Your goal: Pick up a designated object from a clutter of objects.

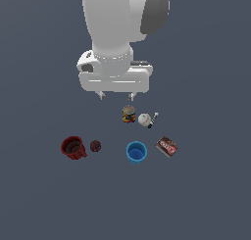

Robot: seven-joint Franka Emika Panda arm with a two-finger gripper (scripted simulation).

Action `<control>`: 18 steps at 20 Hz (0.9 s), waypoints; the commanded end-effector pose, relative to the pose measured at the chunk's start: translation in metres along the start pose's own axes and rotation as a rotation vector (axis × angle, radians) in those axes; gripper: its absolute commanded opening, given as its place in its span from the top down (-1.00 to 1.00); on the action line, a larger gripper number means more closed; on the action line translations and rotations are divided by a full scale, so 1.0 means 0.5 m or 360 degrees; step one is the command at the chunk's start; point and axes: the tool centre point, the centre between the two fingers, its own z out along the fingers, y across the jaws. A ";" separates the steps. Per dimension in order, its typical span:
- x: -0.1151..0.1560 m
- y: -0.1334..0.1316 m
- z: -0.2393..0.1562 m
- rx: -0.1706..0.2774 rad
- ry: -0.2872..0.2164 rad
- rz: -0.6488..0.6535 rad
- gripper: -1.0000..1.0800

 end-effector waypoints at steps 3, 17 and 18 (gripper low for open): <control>0.001 0.002 -0.003 -0.0002 0.0004 -0.0002 -0.92; 0.011 0.024 -0.022 -0.0028 0.0040 -0.0023 -0.92; 0.009 0.023 -0.017 -0.0028 0.0040 -0.0026 -0.92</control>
